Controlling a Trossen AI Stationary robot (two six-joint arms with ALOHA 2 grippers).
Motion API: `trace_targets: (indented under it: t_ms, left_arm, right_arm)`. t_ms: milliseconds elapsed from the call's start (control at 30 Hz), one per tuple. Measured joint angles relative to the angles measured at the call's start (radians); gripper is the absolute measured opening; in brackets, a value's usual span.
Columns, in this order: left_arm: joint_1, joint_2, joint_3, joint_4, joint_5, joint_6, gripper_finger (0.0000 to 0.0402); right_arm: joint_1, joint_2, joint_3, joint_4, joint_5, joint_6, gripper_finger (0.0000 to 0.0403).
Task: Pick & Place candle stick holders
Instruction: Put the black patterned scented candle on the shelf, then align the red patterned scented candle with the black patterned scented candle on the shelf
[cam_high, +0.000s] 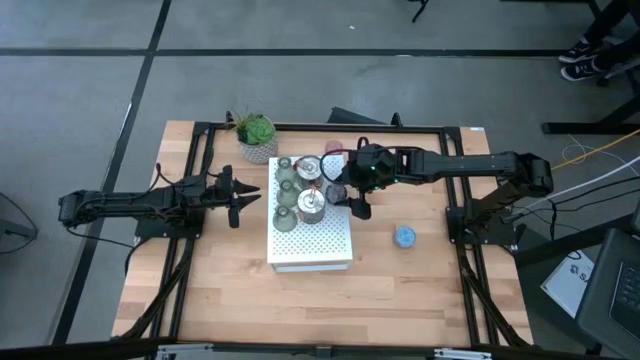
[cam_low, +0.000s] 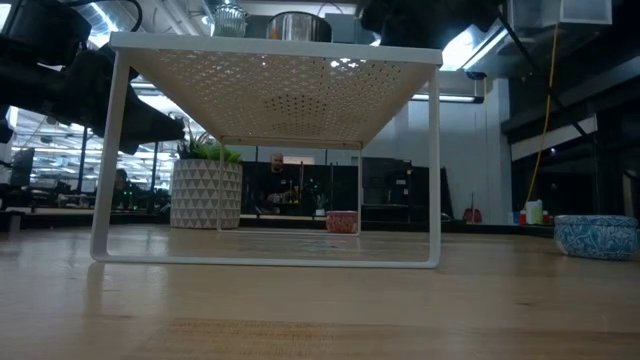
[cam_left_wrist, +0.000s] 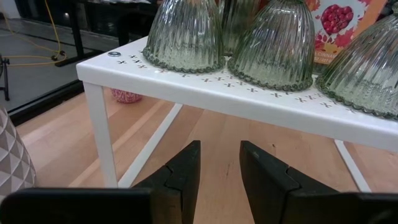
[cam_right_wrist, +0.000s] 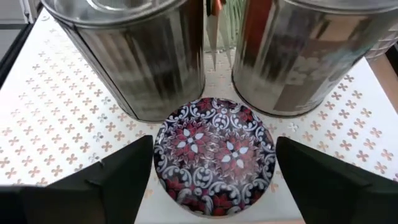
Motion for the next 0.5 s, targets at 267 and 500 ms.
trace_targets:
  t_ms: [267,500]
  left_arm:
    - [0.0,0.0,0.0,0.0,0.0,0.0,0.0107]
    - [0.0,0.0,0.0,0.0,0.0,0.0,0.0107]
  right_arm:
    - [0.0,-0.001,0.0,0.033,-0.002,0.017,0.0378]
    - [-0.015,-0.03,0.069,-0.123,-0.009,0.14,0.0379]
